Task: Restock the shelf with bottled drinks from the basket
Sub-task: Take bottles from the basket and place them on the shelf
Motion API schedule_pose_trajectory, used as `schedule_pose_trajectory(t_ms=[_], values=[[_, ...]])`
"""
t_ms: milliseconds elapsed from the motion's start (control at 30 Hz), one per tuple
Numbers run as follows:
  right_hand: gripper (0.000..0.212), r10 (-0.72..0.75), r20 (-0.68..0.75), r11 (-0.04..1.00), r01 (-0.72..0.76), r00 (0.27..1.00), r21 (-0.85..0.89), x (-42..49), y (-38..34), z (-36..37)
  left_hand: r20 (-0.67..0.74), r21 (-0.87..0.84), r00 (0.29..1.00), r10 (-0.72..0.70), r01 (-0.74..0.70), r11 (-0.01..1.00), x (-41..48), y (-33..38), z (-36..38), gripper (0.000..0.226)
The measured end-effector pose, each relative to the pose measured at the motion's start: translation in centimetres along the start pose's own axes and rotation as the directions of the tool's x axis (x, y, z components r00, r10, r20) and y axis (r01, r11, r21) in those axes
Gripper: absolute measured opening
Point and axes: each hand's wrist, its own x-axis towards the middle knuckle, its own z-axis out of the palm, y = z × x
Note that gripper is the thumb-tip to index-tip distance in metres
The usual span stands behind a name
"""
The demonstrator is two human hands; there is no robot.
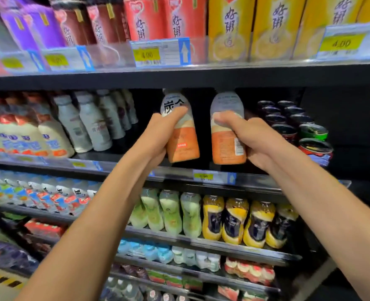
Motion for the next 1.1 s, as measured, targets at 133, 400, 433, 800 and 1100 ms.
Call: schedule_pose_trajectory(t_ms=[133,400,433,800,1100], values=[[0.036,0.014,0.003,0.997,-0.014,1.0,0.08,4.2,0.2,1.0,-0.04,-0.142,0.999,-0.02,0.014,0.99,5.7,-1.8,0.0,0.034],[0.044,-0.016,-0.059,0.989,0.008,0.998,-0.148,12.4,2.2,1.4,0.111,0.152,0.993,0.032,-0.049,0.987,13.5,-6.2,-1.2,0.07],[0.051,-0.004,-0.07,0.985,-0.008,0.998,-0.172,13.0,2.5,1.4,0.143,0.182,0.989,0.027,-0.053,0.982,14.5,-6.7,-1.3,0.081],[0.082,-0.065,-0.257,0.908,-0.049,0.964,-0.415,18.4,3.7,2.1,0.286,0.256,0.953,0.105,-0.182,0.949,20.8,-8.2,-1.0,0.075],[0.07,-0.115,-0.295,0.864,-0.051,0.949,-0.5,21.1,4.0,2.0,0.284,0.322,0.954,0.099,-0.192,0.927,24.0,-9.0,-0.3,0.065]])
